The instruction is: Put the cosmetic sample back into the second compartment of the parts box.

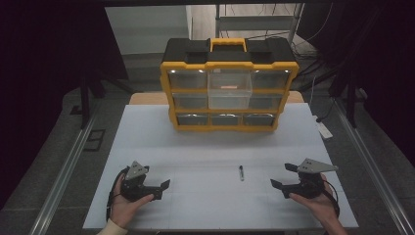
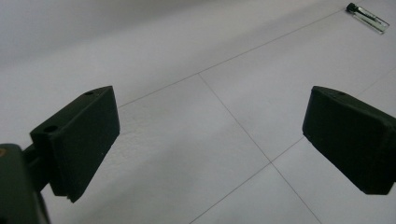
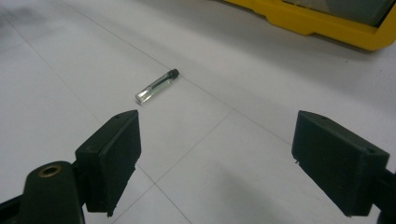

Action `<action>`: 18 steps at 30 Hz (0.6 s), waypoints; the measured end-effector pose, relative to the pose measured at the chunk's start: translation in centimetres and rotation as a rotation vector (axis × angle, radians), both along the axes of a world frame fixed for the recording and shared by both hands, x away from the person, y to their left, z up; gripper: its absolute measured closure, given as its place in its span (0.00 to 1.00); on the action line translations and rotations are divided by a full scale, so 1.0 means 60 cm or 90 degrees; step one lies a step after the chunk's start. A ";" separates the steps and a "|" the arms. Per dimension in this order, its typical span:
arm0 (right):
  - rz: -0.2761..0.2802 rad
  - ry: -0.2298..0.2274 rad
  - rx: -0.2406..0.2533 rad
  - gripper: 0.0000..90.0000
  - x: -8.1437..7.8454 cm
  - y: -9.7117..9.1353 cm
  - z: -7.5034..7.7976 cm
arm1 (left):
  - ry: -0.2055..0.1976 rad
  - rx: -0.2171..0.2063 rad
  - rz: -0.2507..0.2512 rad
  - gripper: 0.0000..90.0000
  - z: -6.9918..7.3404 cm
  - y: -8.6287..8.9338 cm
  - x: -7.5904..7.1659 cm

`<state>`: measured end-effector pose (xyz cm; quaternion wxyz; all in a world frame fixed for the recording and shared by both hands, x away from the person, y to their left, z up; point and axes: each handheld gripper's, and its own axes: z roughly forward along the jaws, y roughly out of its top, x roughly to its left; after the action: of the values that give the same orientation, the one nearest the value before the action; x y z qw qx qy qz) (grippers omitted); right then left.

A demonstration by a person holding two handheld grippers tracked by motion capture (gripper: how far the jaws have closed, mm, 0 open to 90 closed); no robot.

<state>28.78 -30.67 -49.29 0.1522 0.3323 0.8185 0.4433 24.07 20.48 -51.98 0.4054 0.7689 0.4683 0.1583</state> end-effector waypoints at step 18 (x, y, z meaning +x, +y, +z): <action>0.047 -0.014 -0.012 0.17 0.022 0.034 0.033 | -0.003 0.000 0.001 0.05 0.002 -0.005 0.001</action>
<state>30.11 -28.61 -47.34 0.1477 0.2954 0.8326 0.4446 24.12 20.17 -51.88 0.4061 0.7682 0.4682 0.1607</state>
